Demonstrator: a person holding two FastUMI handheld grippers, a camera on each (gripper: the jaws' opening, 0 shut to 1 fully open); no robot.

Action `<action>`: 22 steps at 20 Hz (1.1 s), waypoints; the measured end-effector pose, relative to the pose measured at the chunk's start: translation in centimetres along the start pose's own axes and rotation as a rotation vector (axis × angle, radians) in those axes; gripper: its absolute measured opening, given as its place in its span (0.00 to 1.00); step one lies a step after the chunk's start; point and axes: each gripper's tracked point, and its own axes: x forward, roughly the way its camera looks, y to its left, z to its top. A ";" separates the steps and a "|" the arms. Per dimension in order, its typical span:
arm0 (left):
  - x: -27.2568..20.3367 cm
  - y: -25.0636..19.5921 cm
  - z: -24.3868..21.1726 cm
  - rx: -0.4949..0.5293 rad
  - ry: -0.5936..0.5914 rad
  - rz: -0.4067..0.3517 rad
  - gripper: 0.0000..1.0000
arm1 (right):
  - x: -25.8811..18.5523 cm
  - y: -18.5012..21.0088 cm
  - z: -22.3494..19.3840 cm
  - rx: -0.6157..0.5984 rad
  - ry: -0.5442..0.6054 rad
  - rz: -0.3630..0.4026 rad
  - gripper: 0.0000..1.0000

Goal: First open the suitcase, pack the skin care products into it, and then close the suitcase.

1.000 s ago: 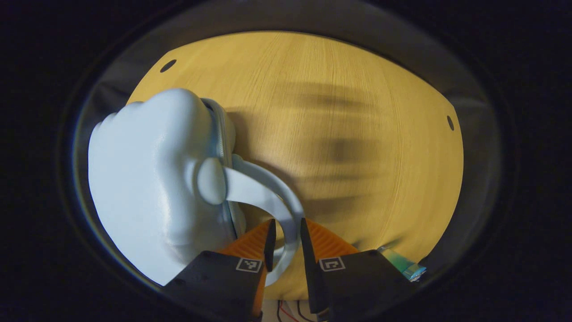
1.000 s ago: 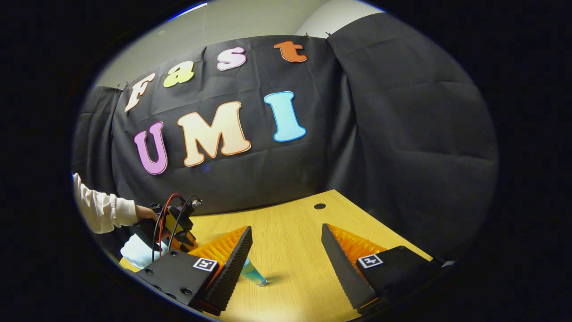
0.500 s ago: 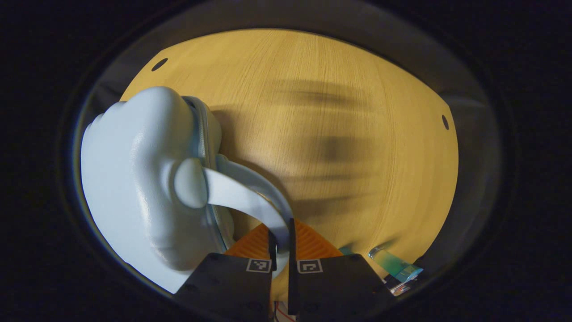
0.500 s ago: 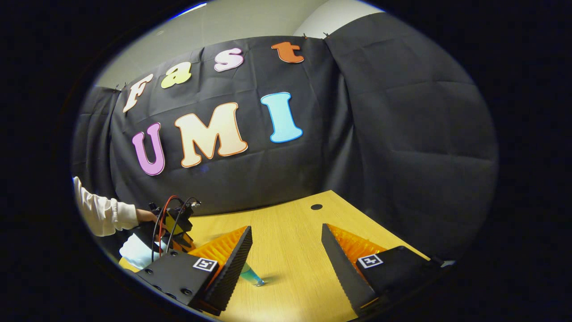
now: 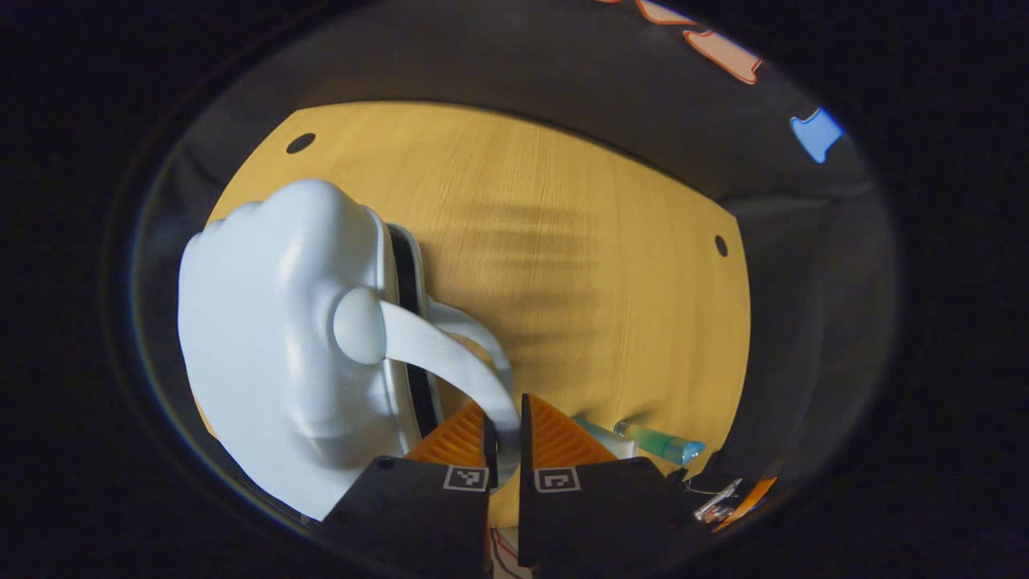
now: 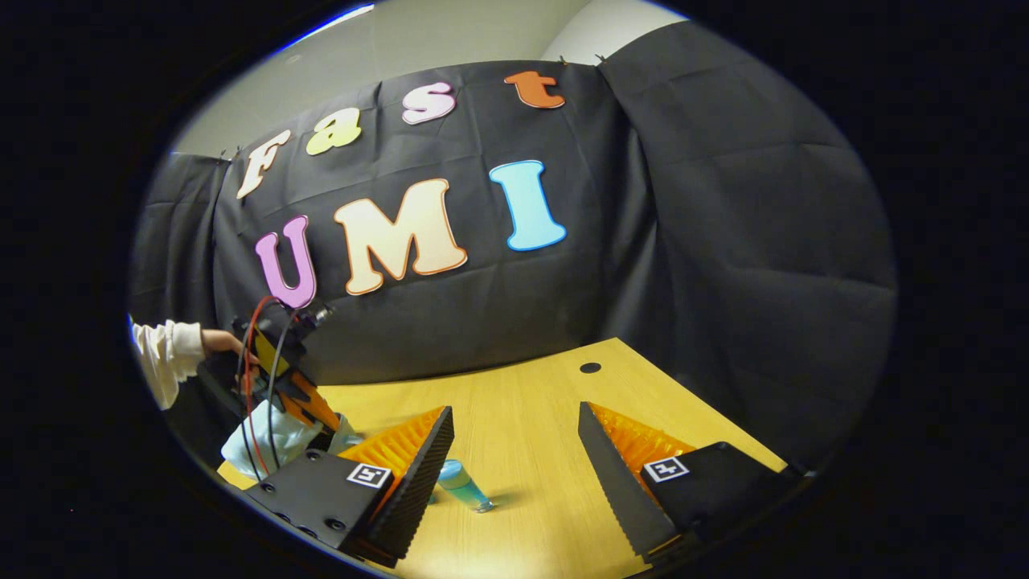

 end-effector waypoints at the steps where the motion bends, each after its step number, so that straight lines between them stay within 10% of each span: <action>1: -2.0 0.2 0.3 -0.010 -0.025 -0.019 0.06 | 0.2 0.6 0.0 -0.002 0.002 0.018 0.98; 11: -20.7 13.9 2.9 -0.146 -0.328 -0.020 0.06 | 3.5 7.7 0.5 0.006 0.016 0.188 0.98; 22: -22.0 39.2 1.5 -0.214 -0.378 0.270 0.06 | 4.7 13.2 1.2 0.028 -0.020 0.169 0.95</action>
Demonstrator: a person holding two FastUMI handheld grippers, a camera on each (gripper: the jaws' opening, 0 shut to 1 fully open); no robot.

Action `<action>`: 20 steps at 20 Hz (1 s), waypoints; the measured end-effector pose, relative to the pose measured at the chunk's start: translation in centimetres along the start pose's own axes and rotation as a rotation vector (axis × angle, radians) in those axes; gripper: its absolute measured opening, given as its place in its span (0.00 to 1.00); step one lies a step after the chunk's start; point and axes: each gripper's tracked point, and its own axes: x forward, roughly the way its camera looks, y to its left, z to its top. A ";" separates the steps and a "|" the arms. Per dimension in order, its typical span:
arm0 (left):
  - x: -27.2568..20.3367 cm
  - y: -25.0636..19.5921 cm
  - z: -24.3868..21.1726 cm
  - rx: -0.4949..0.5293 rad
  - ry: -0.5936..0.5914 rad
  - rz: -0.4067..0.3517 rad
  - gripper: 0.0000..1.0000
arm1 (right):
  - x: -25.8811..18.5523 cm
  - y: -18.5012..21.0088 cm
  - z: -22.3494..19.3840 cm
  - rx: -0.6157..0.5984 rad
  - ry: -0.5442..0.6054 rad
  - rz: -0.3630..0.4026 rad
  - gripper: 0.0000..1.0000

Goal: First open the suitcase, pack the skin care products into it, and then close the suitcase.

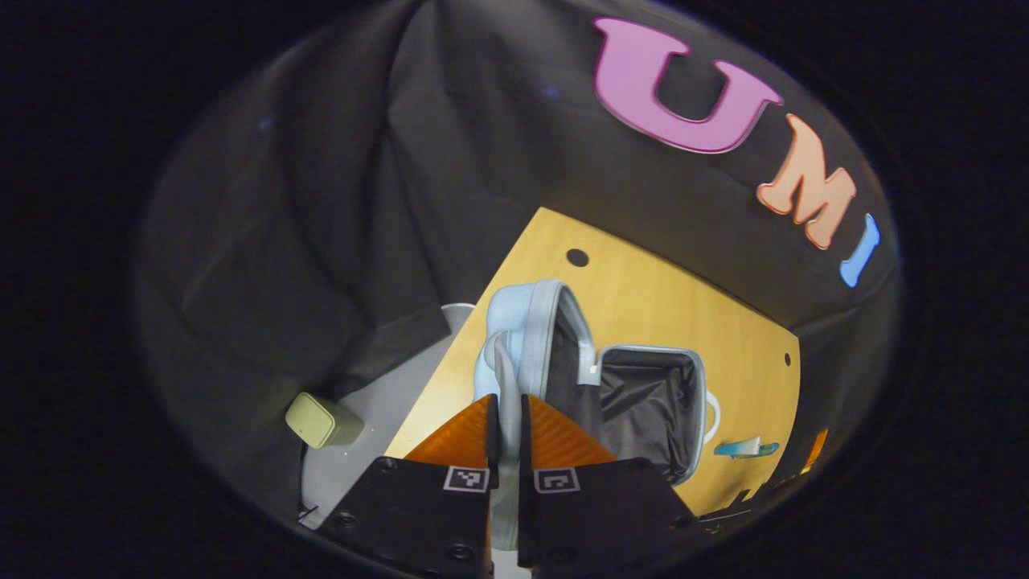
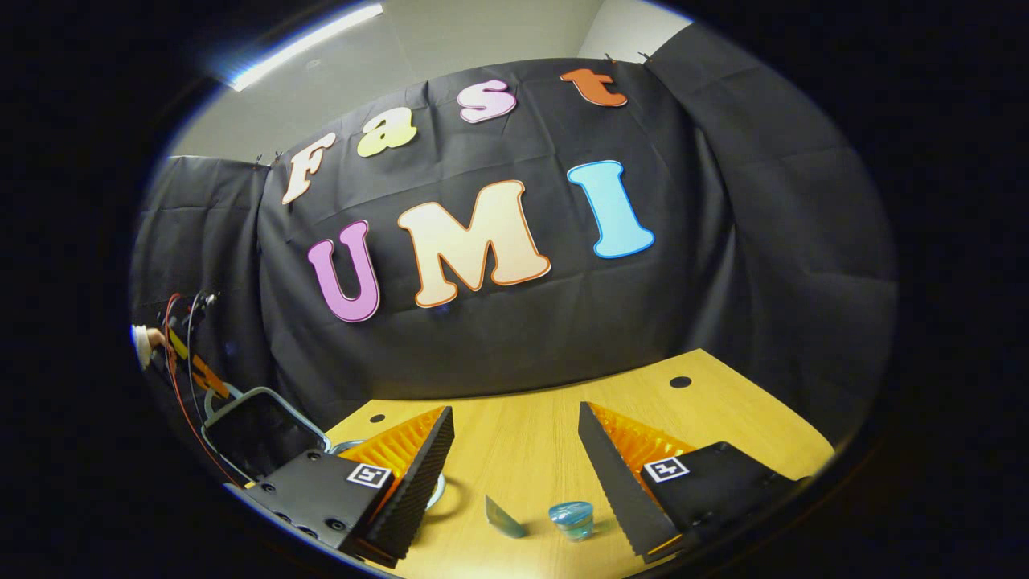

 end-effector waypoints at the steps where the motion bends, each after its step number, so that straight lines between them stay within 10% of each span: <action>1: 1.4 1.8 -0.5 -0.042 0.007 0.002 0.06 | 0.1 0.5 -0.2 0.001 0.002 -0.004 0.97; 6: 7.9 8.2 -4.7 -0.300 0.041 -0.102 0.06 | 0.3 2.6 -0.7 -0.026 0.020 -0.023 0.98; 14: 13.5 12.5 -11.2 -0.280 0.139 -0.156 0.12 | 0.4 5.2 -0.6 -0.046 0.049 -0.038 0.98; 18: 12.7 13.7 -10.0 -0.245 0.077 -0.080 1.00 | -0.2 5.6 -1.3 -0.082 0.064 -0.044 0.98; 20: 10.6 13.5 -7.7 -0.239 -0.017 -0.041 0.97 | -0.5 5.3 -1.4 -0.100 0.070 -0.047 0.98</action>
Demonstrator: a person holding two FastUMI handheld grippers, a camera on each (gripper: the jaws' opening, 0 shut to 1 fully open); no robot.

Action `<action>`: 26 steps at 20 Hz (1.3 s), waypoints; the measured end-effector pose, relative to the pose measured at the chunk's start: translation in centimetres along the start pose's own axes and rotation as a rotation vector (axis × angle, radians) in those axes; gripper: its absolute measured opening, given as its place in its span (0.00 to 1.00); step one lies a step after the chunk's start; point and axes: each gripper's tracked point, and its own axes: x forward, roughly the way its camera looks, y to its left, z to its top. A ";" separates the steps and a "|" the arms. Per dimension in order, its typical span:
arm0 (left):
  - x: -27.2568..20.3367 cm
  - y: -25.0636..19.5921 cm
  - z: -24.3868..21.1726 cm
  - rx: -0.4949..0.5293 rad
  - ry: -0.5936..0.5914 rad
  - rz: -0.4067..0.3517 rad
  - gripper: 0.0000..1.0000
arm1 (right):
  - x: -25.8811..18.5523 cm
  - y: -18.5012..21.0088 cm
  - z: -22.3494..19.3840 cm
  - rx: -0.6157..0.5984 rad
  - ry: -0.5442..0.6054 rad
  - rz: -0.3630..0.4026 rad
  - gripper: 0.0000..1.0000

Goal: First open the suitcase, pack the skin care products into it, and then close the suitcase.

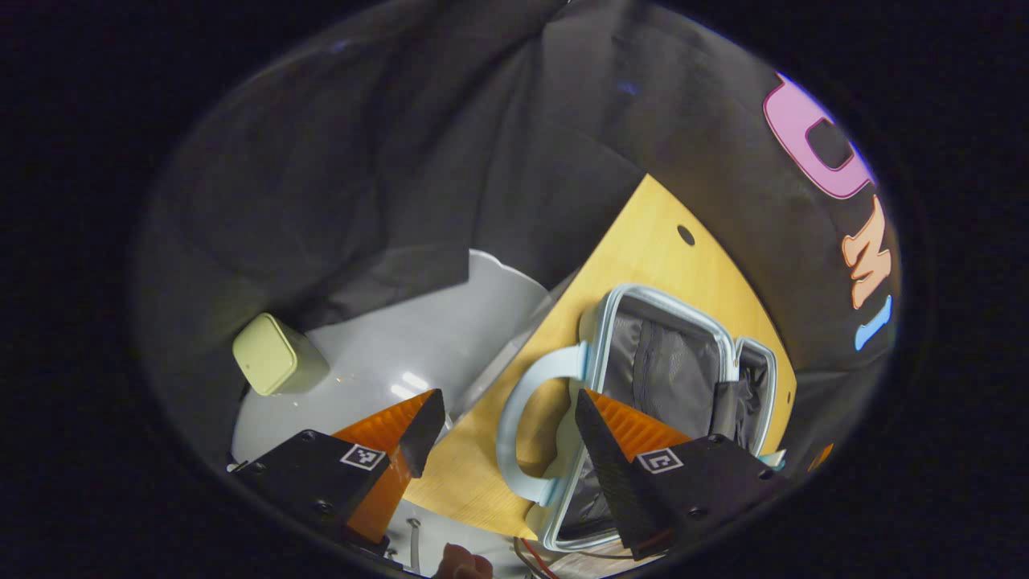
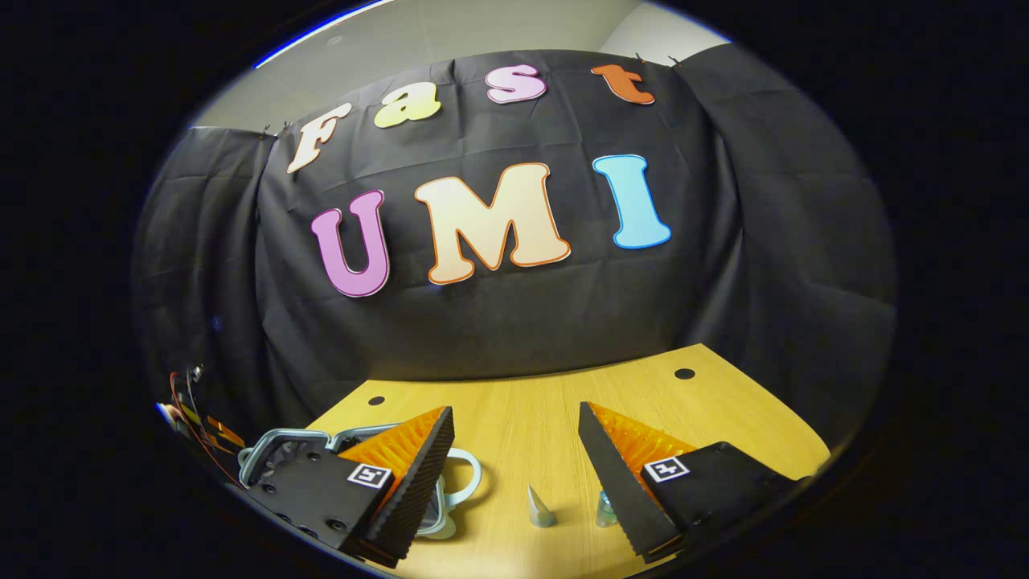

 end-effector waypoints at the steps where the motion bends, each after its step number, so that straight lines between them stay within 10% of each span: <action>1: -1.3 -1.2 0.8 0.011 -0.052 -0.010 0.97 | -0.1 -0.2 0.0 -0.001 0.004 0.003 0.98; 8: -9.6 -19.5 -1.3 0.291 -0.279 -0.177 0.96 | -1.5 -3.4 0.4 -0.023 0.014 0.020 0.98; 17: -11.2 -48.3 -18.5 0.541 -0.356 -0.595 0.96 | -3.2 -8.2 -2.1 0.019 0.077 0.068 0.98; 26: -6.5 -58.8 -31.0 0.581 -0.423 -0.651 0.96 | -3.5 -13.7 -5.1 0.018 0.126 0.040 0.94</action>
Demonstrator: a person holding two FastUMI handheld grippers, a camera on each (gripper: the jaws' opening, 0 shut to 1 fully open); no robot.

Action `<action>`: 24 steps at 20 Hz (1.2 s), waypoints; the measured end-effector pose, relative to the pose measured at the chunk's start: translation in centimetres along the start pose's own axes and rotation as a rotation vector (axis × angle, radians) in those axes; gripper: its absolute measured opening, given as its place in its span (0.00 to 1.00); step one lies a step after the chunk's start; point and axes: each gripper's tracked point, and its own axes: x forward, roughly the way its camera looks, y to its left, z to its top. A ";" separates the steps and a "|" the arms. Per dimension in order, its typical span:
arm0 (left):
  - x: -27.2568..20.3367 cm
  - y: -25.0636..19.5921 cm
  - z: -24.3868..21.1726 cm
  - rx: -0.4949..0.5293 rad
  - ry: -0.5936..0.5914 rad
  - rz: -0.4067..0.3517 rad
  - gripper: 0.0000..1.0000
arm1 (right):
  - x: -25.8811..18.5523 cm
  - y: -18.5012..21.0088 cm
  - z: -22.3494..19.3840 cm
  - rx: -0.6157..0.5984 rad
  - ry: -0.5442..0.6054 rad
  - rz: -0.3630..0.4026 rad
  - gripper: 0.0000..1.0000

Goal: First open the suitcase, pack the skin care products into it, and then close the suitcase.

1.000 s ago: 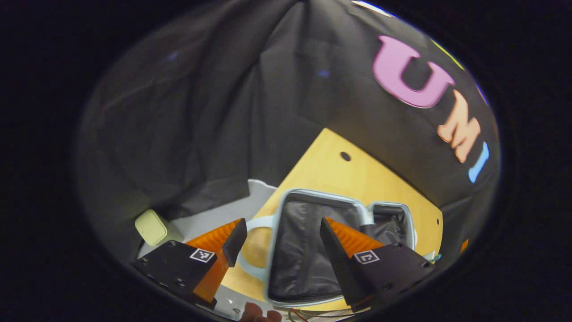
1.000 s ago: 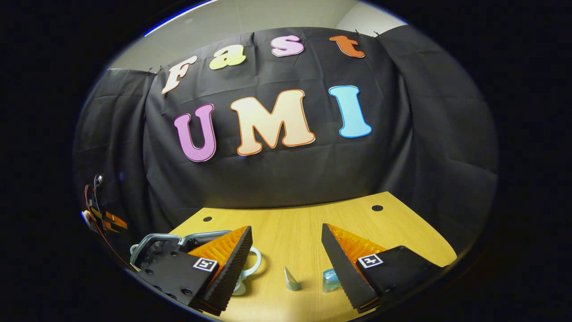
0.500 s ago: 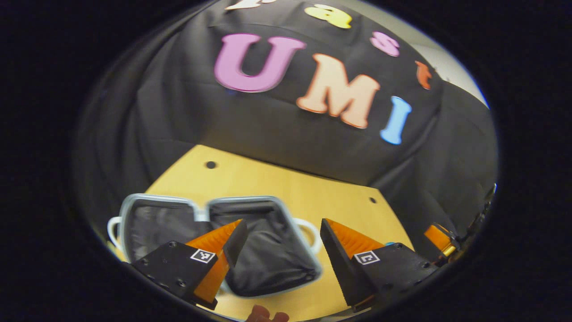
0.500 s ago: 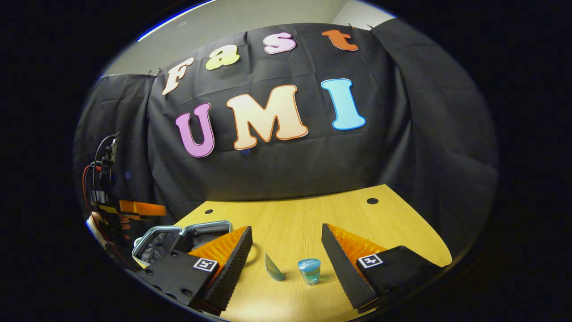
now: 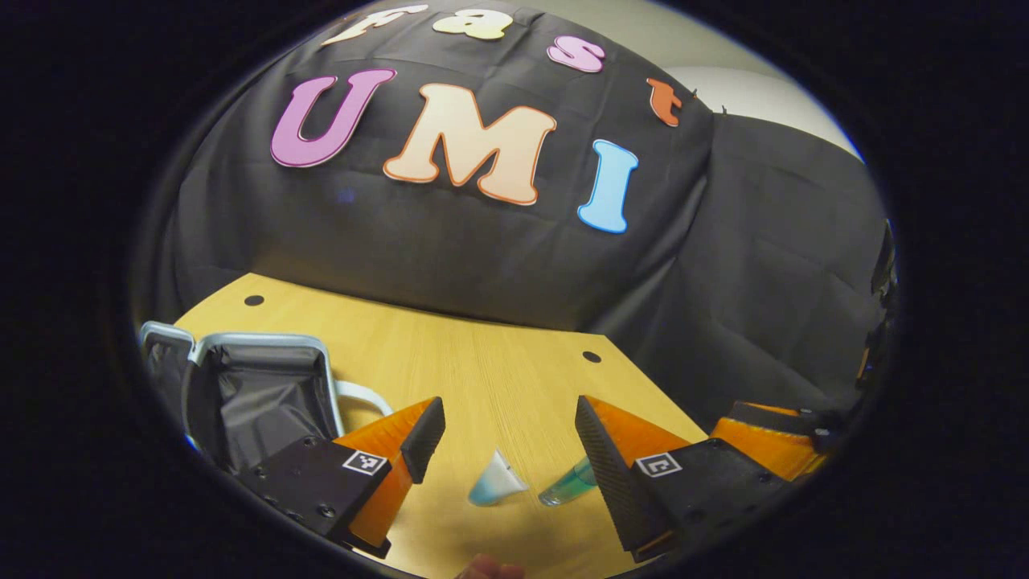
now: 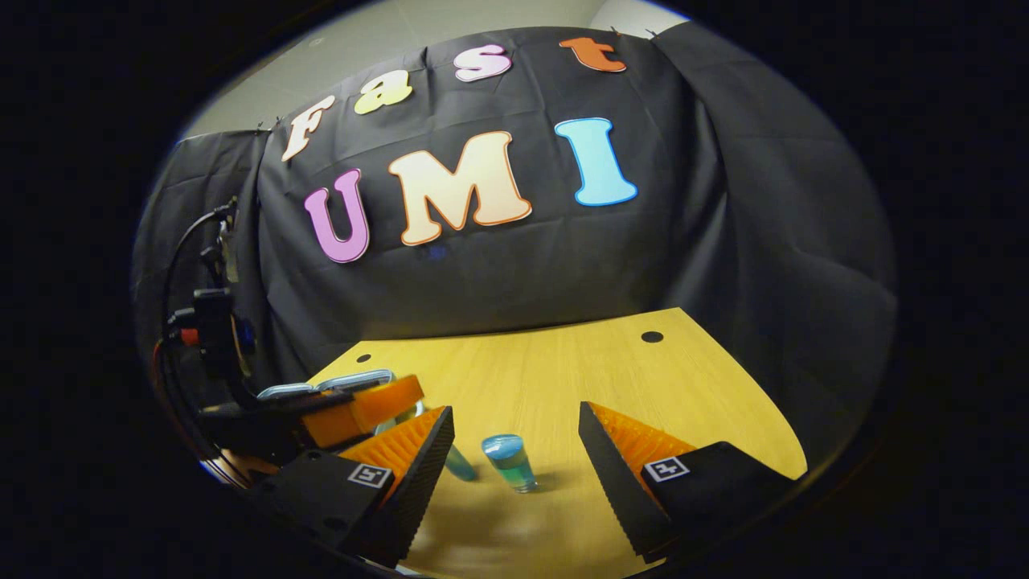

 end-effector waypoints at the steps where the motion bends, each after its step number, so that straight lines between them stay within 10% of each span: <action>1: 0.8 0.1 -1.1 0.024 0.016 0.014 0.96 | 0.2 -0.5 -0.3 0.001 0.004 -0.003 0.94; 11: 4.3 2.7 -11.5 0.085 0.139 0.135 0.95 | 2.0 -2.8 -4.7 -0.020 0.056 0.001 0.98; 15: 5.0 3.5 -13.3 0.084 0.191 0.159 0.36 | 2.7 -3.0 -6.0 -0.019 0.078 0.003 0.98; 24: 1.7 3.4 -7.4 0.022 0.194 0.111 0.33 | 4.6 -0.7 -8.4 -0.051 0.108 0.057 0.98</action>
